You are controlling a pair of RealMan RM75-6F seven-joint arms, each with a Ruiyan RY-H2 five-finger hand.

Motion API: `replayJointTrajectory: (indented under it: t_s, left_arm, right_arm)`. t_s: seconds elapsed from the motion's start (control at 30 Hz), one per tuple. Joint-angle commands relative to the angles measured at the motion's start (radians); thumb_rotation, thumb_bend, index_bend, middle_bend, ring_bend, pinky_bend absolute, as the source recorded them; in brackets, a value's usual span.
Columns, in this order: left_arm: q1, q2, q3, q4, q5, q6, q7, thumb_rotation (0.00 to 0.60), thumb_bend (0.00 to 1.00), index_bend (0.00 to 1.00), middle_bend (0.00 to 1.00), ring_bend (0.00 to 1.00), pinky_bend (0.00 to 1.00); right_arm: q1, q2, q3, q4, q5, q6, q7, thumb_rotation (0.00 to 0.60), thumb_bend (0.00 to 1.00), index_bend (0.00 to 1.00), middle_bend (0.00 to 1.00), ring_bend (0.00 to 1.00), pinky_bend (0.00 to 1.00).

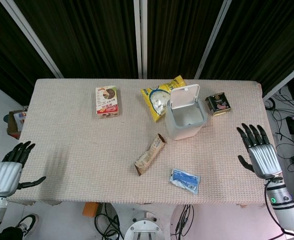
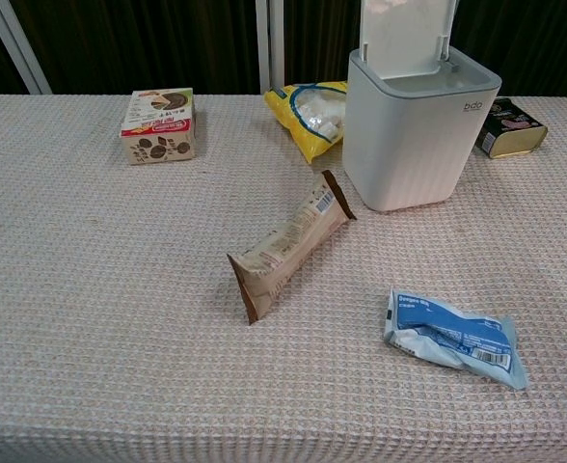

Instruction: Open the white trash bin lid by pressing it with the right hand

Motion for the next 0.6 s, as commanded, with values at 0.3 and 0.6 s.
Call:
replayJointTrajectory:
  t_s: [0.3, 0.6]
  left_arm:
    - [-0.016, -0.022, -0.010, 0.024, 0.011, -0.002, -0.006, 0.376, 0.10, 0.08, 0.07, 0.06, 0.22]
    - [-0.010, -0.016, -0.015, 0.028, 0.002, 0.011, -0.021, 0.375, 0.10, 0.08, 0.07, 0.06, 0.22]
  right_arm:
    - [-0.169, -0.099, -0.013, 0.252, 0.001, 0.148, 0.177, 0.600, 0.20, 0.00, 0.00, 0.00, 0.00]
    - [-0.166, -0.098, 0.006, 0.225, -0.024, 0.125, 0.159, 0.600, 0.20, 0.00, 0.00, 0.00, 0.00]
